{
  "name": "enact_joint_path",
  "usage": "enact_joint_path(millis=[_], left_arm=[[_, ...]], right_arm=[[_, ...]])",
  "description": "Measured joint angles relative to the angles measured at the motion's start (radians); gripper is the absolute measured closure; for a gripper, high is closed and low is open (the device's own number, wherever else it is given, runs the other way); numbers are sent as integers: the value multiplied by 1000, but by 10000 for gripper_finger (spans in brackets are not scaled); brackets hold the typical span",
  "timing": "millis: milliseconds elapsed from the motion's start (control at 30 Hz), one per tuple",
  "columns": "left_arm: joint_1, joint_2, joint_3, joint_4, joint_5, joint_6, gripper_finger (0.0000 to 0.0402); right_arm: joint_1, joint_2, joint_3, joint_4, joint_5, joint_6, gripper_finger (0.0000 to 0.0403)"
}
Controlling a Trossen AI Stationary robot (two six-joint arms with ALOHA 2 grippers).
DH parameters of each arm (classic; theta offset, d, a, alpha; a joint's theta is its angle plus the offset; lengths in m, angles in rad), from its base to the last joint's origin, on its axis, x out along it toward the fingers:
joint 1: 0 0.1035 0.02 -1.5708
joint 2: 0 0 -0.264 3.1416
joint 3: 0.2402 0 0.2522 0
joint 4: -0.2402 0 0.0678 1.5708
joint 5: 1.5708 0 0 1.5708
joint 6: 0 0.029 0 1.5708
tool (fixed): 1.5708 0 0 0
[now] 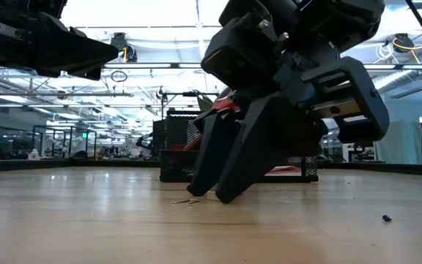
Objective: Pick and place office supplies into organizer
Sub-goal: Put the yellow binder clip into the desk organizer
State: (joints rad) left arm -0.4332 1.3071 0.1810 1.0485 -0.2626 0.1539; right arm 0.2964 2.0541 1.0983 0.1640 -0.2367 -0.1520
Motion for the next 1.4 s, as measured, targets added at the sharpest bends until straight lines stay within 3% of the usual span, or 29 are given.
enact_joint_path(millis=[567,1100,1400], left_arm=[[0,0,0,0,0,-3,376],[0,0,0,-1,0,-3,376],[0,0,0,-2,0,-2,376]], right_arm=[[11,1,-2,-74,1,-99,249],[11,-1,-3,-48,-3,-126,361],[12,-30,-6,55,18,-124,348]])
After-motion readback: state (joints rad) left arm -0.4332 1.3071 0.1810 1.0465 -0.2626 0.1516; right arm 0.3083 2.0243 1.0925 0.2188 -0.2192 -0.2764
